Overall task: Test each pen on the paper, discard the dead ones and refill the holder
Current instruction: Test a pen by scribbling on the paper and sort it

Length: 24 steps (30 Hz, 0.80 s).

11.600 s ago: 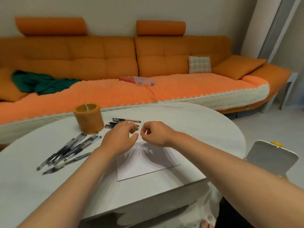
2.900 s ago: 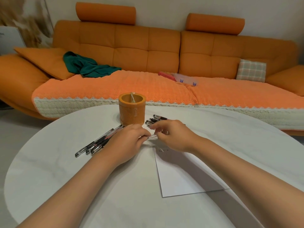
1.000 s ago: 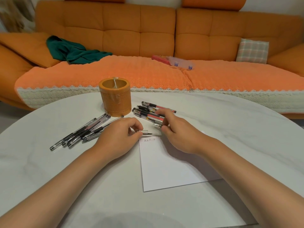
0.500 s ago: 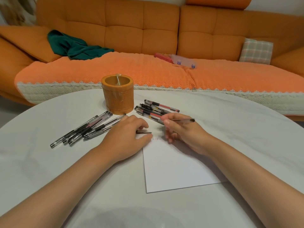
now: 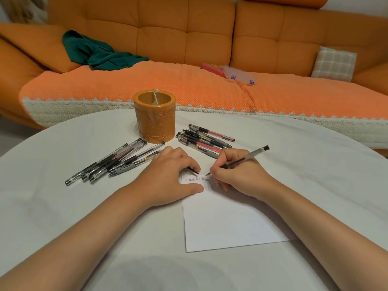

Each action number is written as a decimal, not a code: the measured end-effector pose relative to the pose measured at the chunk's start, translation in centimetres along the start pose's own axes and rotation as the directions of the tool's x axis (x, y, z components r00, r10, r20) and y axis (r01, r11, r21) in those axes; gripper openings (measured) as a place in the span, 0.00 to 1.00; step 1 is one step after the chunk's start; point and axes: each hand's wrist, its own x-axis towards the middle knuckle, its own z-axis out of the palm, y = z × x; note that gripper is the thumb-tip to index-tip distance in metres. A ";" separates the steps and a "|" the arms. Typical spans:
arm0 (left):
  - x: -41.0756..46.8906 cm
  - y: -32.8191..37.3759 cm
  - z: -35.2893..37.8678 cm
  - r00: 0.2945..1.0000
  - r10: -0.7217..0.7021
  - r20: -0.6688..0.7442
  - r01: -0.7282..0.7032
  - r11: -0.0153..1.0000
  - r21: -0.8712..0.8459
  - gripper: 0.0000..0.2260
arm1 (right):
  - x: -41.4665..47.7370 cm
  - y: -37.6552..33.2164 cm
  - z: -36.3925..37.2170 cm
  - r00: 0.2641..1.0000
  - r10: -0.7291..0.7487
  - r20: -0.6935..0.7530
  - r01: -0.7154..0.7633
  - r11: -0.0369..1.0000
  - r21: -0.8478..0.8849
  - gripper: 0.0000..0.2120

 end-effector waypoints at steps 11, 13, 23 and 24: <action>-0.1 -0.3 0.5 0.999 0.041 -0.010 -0.041 0.997 -0.067 0.15 | 0.6 0.4 0.8 0.998 -0.060 -0.006 0.060 0.998 -0.008 0.12; 0.0 -0.4 0.4 0.999 0.047 -0.010 -0.048 0.996 -0.076 0.15 | 0.7 0.3 0.5 0.999 -0.040 0.028 0.041 0.999 -0.022 0.10; -0.1 -0.3 0.2 0.999 0.039 -0.001 -0.039 0.993 -0.107 0.15 | 0.7 0.7 0.7 0.998 -0.062 -0.004 0.062 0.998 -0.020 0.11; -0.1 -0.3 0.2 0.999 0.038 -0.001 -0.037 0.994 -0.106 0.15 | 0.7 0.7 0.7 0.998 -0.061 0.005 0.061 0.998 -0.035 0.11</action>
